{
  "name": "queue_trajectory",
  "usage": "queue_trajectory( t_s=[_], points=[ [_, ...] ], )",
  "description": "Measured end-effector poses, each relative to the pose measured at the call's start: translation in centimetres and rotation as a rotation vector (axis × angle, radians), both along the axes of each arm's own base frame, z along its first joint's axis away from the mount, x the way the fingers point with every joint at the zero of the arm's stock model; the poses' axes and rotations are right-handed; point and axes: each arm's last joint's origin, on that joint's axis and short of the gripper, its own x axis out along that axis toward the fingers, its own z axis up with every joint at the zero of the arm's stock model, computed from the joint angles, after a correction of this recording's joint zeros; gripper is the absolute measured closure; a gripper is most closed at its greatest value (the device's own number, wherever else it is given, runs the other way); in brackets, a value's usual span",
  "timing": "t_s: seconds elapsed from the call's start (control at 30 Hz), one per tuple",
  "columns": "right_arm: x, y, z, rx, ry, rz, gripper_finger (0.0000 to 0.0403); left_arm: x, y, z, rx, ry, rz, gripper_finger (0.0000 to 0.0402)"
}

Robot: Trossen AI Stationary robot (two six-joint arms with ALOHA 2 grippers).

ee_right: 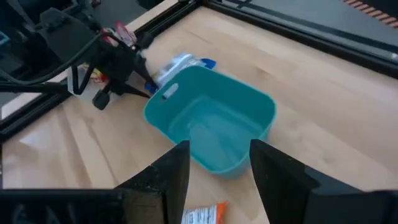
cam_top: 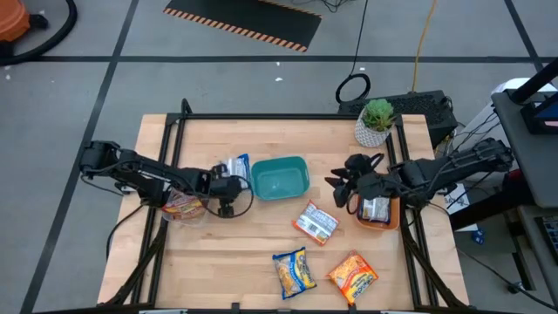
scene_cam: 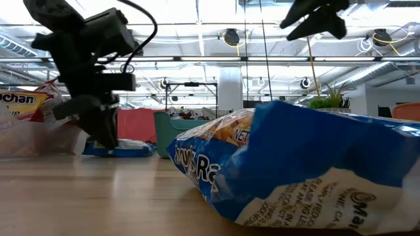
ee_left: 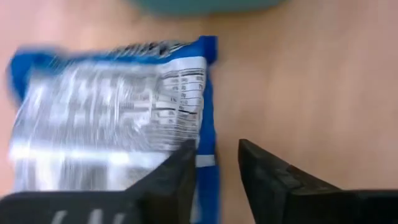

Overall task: Sort Maruchan noodles
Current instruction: Put the top blue noodle pack into the orange bin

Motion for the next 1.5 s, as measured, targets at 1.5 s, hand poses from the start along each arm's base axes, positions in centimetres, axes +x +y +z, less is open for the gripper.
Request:
queue_trajectory(
  t_s=[1.5],
  points=[
    [5.9, 2.8, -2.5, 0.205, -0.102, 0.193, 0.0243, 0.8, -2.8, -0.2, 0.392, -0.023, -0.395, 0.0181]
  ],
)
